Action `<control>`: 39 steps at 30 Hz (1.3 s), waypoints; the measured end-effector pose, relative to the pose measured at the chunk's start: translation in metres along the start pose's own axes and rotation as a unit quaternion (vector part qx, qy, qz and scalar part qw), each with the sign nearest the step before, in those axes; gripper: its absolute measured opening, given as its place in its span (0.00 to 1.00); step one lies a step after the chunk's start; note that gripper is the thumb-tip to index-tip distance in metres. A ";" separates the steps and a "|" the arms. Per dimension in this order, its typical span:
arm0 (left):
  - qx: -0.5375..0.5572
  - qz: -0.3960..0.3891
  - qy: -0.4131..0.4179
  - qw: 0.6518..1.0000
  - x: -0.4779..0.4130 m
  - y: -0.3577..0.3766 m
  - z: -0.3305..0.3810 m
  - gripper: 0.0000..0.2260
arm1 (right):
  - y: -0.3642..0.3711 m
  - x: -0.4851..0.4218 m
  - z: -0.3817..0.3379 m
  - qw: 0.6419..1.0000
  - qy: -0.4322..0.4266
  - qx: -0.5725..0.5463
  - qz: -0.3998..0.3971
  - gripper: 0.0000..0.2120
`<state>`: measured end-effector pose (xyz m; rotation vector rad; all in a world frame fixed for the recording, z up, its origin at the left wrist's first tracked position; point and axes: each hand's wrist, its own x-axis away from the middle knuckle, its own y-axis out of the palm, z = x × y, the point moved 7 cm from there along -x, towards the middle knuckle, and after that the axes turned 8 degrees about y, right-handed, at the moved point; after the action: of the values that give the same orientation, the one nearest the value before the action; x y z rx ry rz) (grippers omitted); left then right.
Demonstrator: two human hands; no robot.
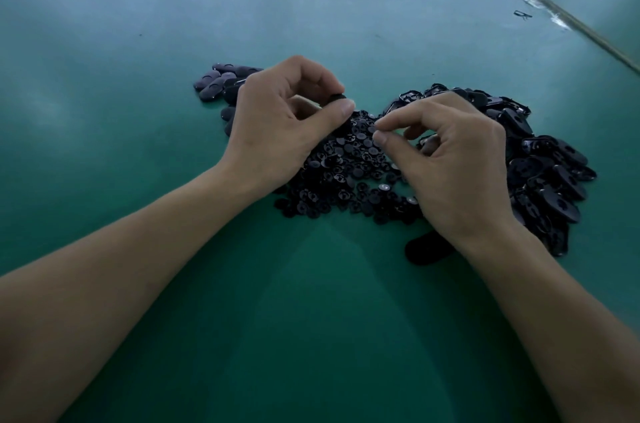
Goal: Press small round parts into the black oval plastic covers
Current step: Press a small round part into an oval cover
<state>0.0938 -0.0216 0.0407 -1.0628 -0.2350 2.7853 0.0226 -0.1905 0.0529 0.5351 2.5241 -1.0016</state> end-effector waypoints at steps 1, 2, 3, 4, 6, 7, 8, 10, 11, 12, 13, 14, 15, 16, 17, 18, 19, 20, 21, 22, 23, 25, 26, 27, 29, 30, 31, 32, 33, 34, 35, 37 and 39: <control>-0.001 0.004 0.000 1.000 0.000 -0.001 0.000 0.09 | -0.001 0.000 0.000 1.000 0.002 -0.008 0.006 0.03; -0.010 0.007 0.002 1.000 0.000 -0.001 0.001 0.09 | -0.002 -0.001 0.000 1.000 0.006 -0.021 0.011 0.03; -0.022 0.008 0.006 1.000 0.000 -0.002 0.002 0.09 | -0.003 -0.002 0.000 0.999 0.013 -0.036 0.013 0.03; -0.029 0.007 0.006 1.000 0.000 -0.002 0.003 0.09 | -0.002 -0.002 0.001 0.998 0.022 -0.053 0.012 0.04; -0.017 0.011 -0.009 1.000 -0.001 -0.004 0.002 0.09 | -0.001 -0.003 0.003 0.995 0.040 -0.089 0.008 0.04; -0.004 0.013 -0.016 1.000 -0.001 -0.004 0.001 0.09 | 0.000 -0.003 0.004 0.993 0.047 -0.105 0.006 0.05; 0.009 0.016 -0.020 1.000 -0.001 -0.003 0.001 0.09 | 0.000 -0.003 0.004 0.992 0.053 -0.117 0.005 0.05; 0.034 0.022 -0.025 0.999 -0.002 -0.001 0.003 0.08 | 0.000 -0.003 0.004 0.990 0.058 -0.132 0.002 0.06; 0.043 0.024 -0.027 0.998 -0.001 0.000 0.003 0.07 | 0.000 -0.003 0.004 0.989 0.060 -0.137 0.002 0.06; 0.046 0.024 -0.028 0.998 -0.001 0.002 0.004 0.07 | 0.000 -0.004 0.005 0.988 0.063 -0.141 0.001 0.06; 0.041 0.022 -0.028 0.999 -0.001 0.004 0.005 0.07 | 0.001 -0.004 0.006 0.987 0.066 -0.145 0.001 0.06; 0.033 0.019 -0.028 0.999 0.000 0.005 0.006 0.07 | 0.001 -0.004 0.006 0.987 0.069 -0.148 0.000 0.06; 0.029 0.016 -0.032 0.999 0.001 0.006 0.006 0.07 | 0.002 -0.004 0.006 0.986 0.071 -0.152 -0.001 0.06; 0.034 0.014 -0.037 0.999 0.002 0.007 0.005 0.07 | 0.002 -0.005 0.006 0.985 0.071 -0.155 -0.001 0.06; 0.043 0.012 -0.042 0.998 0.003 0.008 0.005 0.07 | 0.002 -0.005 0.006 0.985 0.072 -0.159 -0.002 0.06; 0.053 0.011 -0.042 0.998 0.004 0.009 0.005 0.07 | 0.002 -0.004 0.006 0.985 0.070 -0.160 -0.003 0.06; 0.060 0.010 -0.040 0.997 0.005 0.010 0.006 0.07 | 0.002 -0.004 0.005 0.985 0.067 -0.158 -0.003 0.06; 0.065 0.008 -0.038 0.997 0.006 0.012 0.007 0.07 | 0.003 -0.004 0.004 0.986 0.065 -0.154 -0.004 0.07; 0.069 0.006 -0.037 0.997 0.007 0.014 0.008 0.07 | 0.003 -0.004 0.004 0.986 0.064 -0.153 -0.004 0.06; 0.072 0.003 -0.038 0.997 0.008 0.015 0.008 0.07 | 0.003 -0.004 0.004 0.986 0.066 -0.153 -0.004 0.06; 0.073 0.002 -0.040 0.996 0.009 0.016 0.008 0.07 | 0.003 -0.004 0.005 0.985 0.070 -0.156 -0.004 0.06; 0.074 0.000 -0.046 0.996 0.010 0.017 0.008 0.08 | 0.003 -0.004 0.006 0.984 0.077 -0.163 -0.002 0.06; 0.074 -0.002 -0.049 0.996 0.010 0.017 0.008 0.08 | 0.004 -0.004 0.006 0.983 0.080 -0.166 -0.003 0.06; 0.076 -0.006 -0.050 0.996 0.010 0.017 0.008 0.08 | 0.004 -0.004 0.006 0.983 0.082 -0.167 -0.004 0.06; 0.082 -0.015 -0.048 0.995 0.010 0.019 0.008 0.09 | 0.005 -0.004 0.006 0.983 0.084 -0.164 -0.011 0.05; 0.085 -0.018 -0.049 0.995 0.010 0.019 0.008 0.09 | 0.006 -0.004 0.006 0.983 0.084 -0.163 -0.014 0.05; 0.087 -0.021 -0.048 0.995 0.010 0.019 0.008 0.09 | 0.006 -0.004 0.007 0.983 0.085 -0.163 -0.017 0.05; 0.089 -0.023 -0.046 0.995 0.010 0.019 0.008 0.09 | 0.007 -0.004 0.007 0.983 0.085 -0.163 -0.018 0.06; 0.087 -0.027 -0.042 0.995 0.010 0.019 0.009 0.09 | 0.007 -0.004 0.007 0.983 0.084 -0.163 -0.019 0.06; 0.081 -0.030 -0.036 0.996 0.010 0.020 0.010 0.09 | 0.007 -0.003 0.007 0.983 0.084 -0.162 -0.019 0.06; 0.072 -0.033 -0.029 0.996 0.010 0.020 0.012 0.10 | 0.006 -0.003 0.007 0.984 0.083 -0.160 -0.019 0.07; 0.053 -0.034 -0.017 0.998 0.010 0.020 0.015 0.11 | 0.006 -0.003 0.007 0.984 0.082 -0.155 -0.016 0.07; 0.041 -0.031 -0.008 0.999 0.011 0.020 0.016 0.11 | 0.006 -0.003 0.006 0.986 0.077 -0.148 -0.015 0.08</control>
<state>0.0729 -0.0404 0.0415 -0.9967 -0.1501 2.7250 0.0287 -0.1915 0.0470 0.5031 2.7572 -0.5973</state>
